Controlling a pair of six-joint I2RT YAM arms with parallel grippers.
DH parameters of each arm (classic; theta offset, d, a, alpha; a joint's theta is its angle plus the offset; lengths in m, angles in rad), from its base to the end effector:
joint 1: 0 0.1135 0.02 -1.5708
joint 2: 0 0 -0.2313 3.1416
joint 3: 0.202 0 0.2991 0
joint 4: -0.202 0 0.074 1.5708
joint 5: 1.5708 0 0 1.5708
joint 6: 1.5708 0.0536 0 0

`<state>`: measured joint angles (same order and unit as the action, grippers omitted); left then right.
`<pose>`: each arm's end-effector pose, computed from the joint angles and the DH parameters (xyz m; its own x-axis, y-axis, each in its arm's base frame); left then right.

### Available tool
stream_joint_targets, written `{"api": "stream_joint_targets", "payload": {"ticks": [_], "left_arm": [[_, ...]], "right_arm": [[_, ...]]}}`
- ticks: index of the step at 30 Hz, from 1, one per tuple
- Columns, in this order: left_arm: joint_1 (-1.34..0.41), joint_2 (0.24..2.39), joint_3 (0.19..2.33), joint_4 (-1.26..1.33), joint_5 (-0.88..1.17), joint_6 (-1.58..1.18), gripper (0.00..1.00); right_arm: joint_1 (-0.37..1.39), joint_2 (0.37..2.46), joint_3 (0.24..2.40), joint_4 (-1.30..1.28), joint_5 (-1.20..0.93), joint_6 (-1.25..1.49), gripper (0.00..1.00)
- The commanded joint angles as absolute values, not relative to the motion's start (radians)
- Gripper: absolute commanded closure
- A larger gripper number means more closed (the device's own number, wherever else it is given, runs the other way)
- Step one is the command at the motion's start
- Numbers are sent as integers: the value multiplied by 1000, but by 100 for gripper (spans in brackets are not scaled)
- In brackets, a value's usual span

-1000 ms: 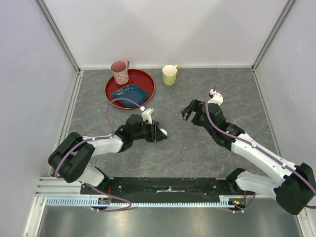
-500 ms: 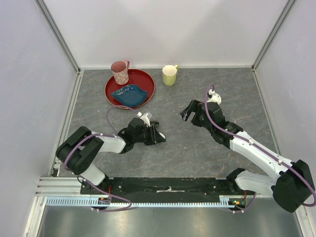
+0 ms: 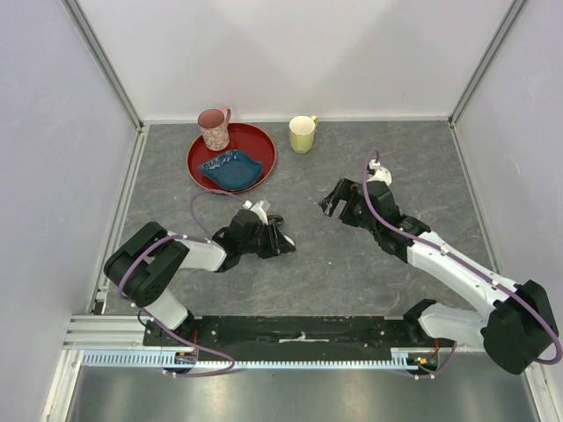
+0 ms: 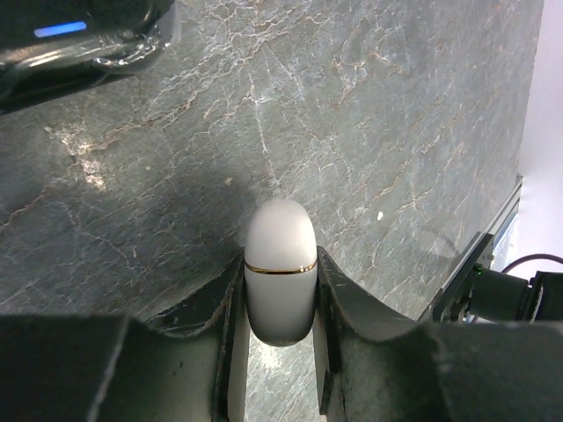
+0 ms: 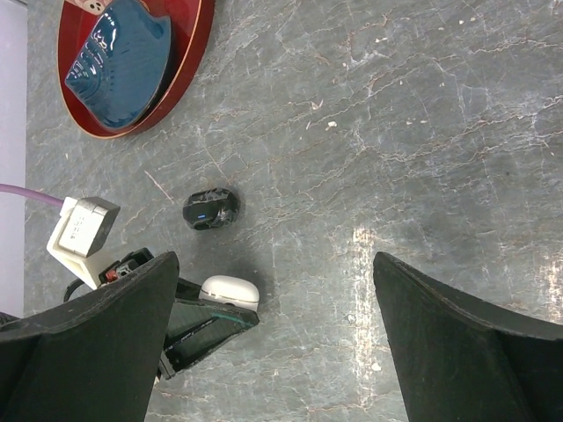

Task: Insert the wireless bluetooth earbuds into the charging case
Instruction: Place the charging case at the center of the board.

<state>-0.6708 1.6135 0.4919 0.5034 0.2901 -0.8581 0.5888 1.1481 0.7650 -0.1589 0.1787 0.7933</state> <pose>0.2359 -0.2068 0.0340 -0.8857 -0.2227 -0.4074 0.1654 0.6686 -0.7250 0.2780 0.1742 0.2052 -0.6002 0.4425 -0.6663 0.0112 0.8376 0.5462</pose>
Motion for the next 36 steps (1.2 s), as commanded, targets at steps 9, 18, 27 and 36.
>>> {"api": "stream_joint_targets", "payload": {"ticks": [9,18,27,36], "left_arm": [[-680,1600,495,378,244,-865,74],[-683,1536,477,296,189,-838,71],[-683,1529,485,258,176,-828,70],[-683,1474,485,235,170,-815,57]], "right_arm": [[581,1150,759,-117,166,811,2],[578,1141,744,-110,161,815,2],[577,1138,739,-109,158,816,2],[575,1143,735,-101,158,813,2]]}}
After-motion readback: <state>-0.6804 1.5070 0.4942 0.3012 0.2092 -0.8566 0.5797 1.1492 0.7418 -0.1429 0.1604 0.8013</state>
